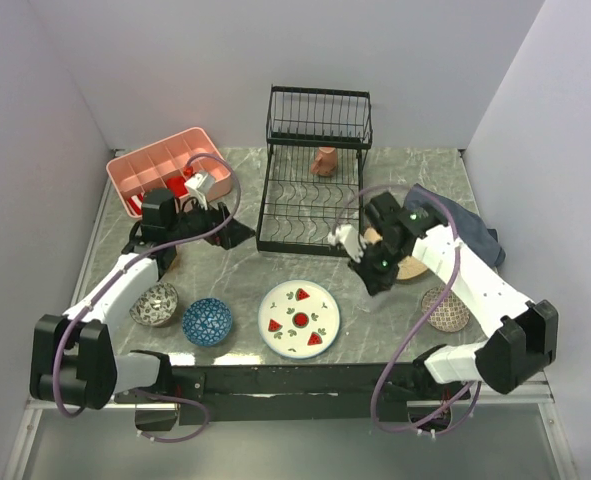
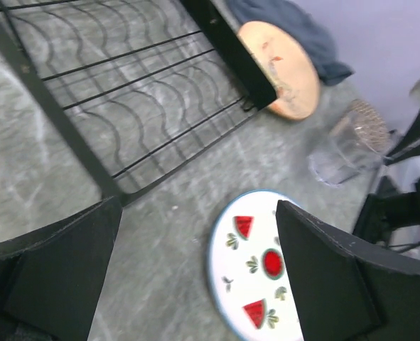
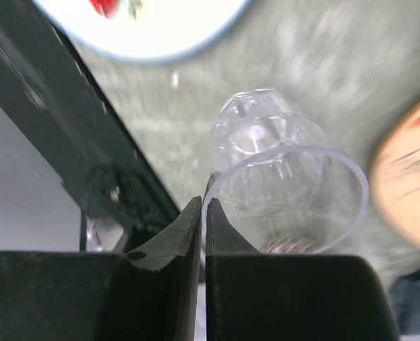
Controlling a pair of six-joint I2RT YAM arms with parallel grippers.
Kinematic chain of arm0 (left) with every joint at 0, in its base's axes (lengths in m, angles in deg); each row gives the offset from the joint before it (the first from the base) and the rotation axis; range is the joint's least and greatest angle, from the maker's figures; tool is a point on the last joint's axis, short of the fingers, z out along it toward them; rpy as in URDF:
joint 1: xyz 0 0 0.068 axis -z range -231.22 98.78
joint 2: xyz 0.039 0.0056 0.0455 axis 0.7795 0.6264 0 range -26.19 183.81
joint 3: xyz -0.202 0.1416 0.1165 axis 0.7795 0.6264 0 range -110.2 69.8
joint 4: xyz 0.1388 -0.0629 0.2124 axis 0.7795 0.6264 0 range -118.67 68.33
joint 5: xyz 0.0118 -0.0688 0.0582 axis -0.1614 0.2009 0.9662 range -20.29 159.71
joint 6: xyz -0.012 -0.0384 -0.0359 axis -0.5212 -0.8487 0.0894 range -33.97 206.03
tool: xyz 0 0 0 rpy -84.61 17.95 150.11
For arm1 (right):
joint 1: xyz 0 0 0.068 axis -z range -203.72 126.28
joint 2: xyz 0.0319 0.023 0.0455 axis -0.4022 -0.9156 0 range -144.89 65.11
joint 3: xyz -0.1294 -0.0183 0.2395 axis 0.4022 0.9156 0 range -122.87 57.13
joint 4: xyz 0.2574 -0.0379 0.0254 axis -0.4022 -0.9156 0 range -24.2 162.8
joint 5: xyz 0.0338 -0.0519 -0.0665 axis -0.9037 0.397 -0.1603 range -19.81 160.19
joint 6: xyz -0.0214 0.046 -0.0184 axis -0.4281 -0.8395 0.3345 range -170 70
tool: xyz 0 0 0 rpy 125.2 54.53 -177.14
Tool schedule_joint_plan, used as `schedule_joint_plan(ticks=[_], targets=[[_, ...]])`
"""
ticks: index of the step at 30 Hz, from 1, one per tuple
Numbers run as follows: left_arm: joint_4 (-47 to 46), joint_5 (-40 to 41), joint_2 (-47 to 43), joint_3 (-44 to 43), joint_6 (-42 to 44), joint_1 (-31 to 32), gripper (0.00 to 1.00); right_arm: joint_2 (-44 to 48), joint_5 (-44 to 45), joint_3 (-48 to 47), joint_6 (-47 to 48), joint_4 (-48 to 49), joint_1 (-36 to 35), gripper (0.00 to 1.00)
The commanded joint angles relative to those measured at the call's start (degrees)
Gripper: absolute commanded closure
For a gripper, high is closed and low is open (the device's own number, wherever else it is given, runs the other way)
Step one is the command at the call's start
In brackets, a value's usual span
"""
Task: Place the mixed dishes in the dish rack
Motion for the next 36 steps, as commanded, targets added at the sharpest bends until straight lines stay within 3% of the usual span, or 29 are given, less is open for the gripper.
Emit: schedule_joint_plan(ticks=[1,6,11,14,18,21,25,29,36], targets=[[-7.4,-7.7,2.0,-3.0,-11.3,-0.6,0.04,-2.6,-8.6,-12.2,-0.1,-0.1,-0.3,0.93],[-25.3,-13.4,4.8,1.1,-29.3,-1.5,0.04,-8.0,-19.3,-22.7,-3.0,5.6,0.0,1.00],[-24.2,-15.5,7.5,-2.5,-32.9,-1.6,0.04,-18.0,-31.4,-39.4,-13.1,11.8,1.6,1.00],[-29.8,-15.4,8.1,-1.8,-38.7,-1.5,0.04,-23.1,-36.7,-48.2,-22.7,17.3,3.0,1.00],[-34.3,-16.1,9.1,-2.6,-44.8,-2.6,0.04,-22.7,-40.6,-41.7,-43.9,41.7,7.0,1.00],[-40.0,-14.5,10.3,-2.9,-53.6,-6.0,0.04,-23.1,-42.8,-36.6,-51.0,48.6,7.7,1.00],[-38.0,-14.4,11.2,-4.0,-53.8,-7.8,0.04,-23.1,-46.2,-28.7,-62.4,61.4,8.2,1.00],[-38.9,-14.1,11.0,-2.7,-55.9,-7.4,0.03,-24.6,-49.5,-26.6,-72.3,70.8,8.1,1.00],[-37.9,-12.5,13.0,-4.1,-54.7,-6.2,0.03,-25.7,-51.4,-27.6,-77.2,75.3,7.1,1.00]])
